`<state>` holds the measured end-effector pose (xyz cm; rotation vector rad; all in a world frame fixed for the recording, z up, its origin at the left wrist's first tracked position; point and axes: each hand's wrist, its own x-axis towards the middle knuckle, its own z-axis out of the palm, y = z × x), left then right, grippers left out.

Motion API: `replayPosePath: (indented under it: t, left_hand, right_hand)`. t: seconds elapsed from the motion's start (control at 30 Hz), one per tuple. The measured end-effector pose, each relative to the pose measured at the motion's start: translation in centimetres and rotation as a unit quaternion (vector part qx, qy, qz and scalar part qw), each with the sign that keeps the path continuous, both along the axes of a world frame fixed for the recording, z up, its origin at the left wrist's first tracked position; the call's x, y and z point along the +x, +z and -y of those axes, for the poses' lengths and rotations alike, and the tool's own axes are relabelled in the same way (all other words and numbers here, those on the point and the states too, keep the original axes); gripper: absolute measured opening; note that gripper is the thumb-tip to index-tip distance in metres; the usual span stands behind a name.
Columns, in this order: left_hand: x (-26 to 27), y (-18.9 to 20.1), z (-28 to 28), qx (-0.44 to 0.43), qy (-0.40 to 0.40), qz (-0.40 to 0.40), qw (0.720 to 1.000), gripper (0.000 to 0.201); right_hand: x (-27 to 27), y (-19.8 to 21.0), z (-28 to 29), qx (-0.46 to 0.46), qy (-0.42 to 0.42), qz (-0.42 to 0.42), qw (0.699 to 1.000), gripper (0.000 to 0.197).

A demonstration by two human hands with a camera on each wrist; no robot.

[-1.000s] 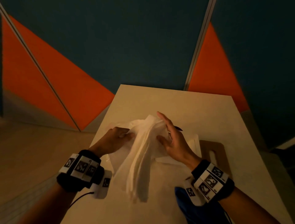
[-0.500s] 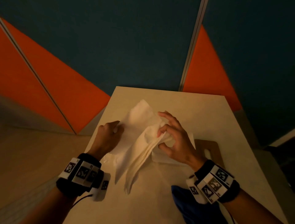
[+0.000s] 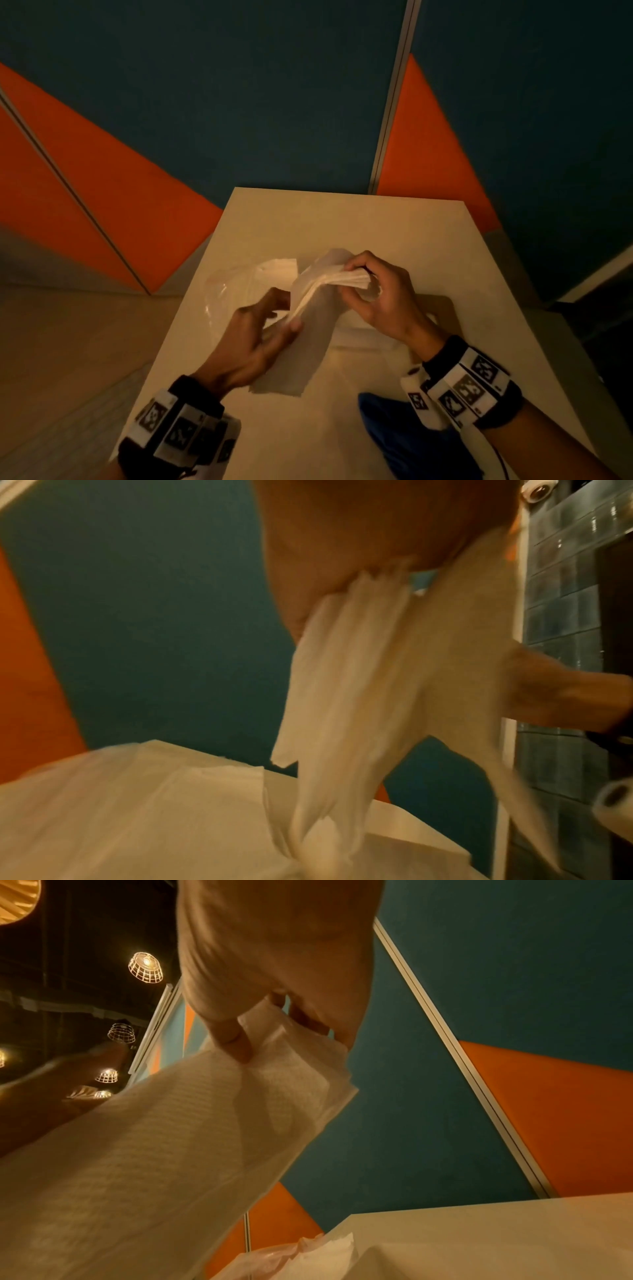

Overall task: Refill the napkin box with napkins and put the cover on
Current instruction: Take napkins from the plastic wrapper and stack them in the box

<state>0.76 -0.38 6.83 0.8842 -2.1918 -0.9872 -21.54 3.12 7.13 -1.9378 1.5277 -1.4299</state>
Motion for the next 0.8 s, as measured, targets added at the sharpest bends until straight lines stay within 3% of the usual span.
replayPosePath:
  t: [0.07, 0.13, 0.33, 0.5, 0.63, 0.7, 0.8]
  left_hand:
    - [-0.9, -0.5, -0.7, -0.005, 0.007, 0.017, 1.000, 0.071]
    - [-1.9, -0.9, -1.0, -0.052, 0.030, 0.067, 0.996, 0.080]
    - [-2.3, -2.5, 0.7, -0.144, 0.086, 0.088, 0.982, 0.050]
    - [-2.6, -1.8, 1.2, -0.162, 0.076, 0.110, 0.978, 0.044]
    - [-2.8, -0.6, 1.9, -0.136, -0.031, 0.109, 0.984, 0.052]
    - [-3.1, -0.1, 2.8, -0.140, -0.053, 0.128, 0.980, 0.054]
    - [-3.8, 0.5, 3.8, -0.179, -0.053, 0.181, 0.966, 0.050]
  right_hand:
    - [-0.2, -0.1, 0.0, 0.011, -0.009, -0.002, 1.000, 0.017]
    - [-0.6, -0.1, -0.1, 0.014, -0.021, -0.006, 1.000, 0.021]
    - [-2.0, 0.1, -0.7, 0.004, -0.036, -0.011, 0.999, 0.067]
    - [-2.5, 0.3, -2.5, 0.004, -0.022, -0.007, 1.000, 0.067]
    - [-3.9, 1.0, -2.4, 0.171, -0.012, 0.015, 0.985, 0.092]
    - [-4.4, 1.0, -2.1, 0.226, -0.036, 0.012, 0.973, 0.084]
    - [-4.3, 0.6, -1.8, 0.193, -0.059, 0.054, 0.978, 0.065]
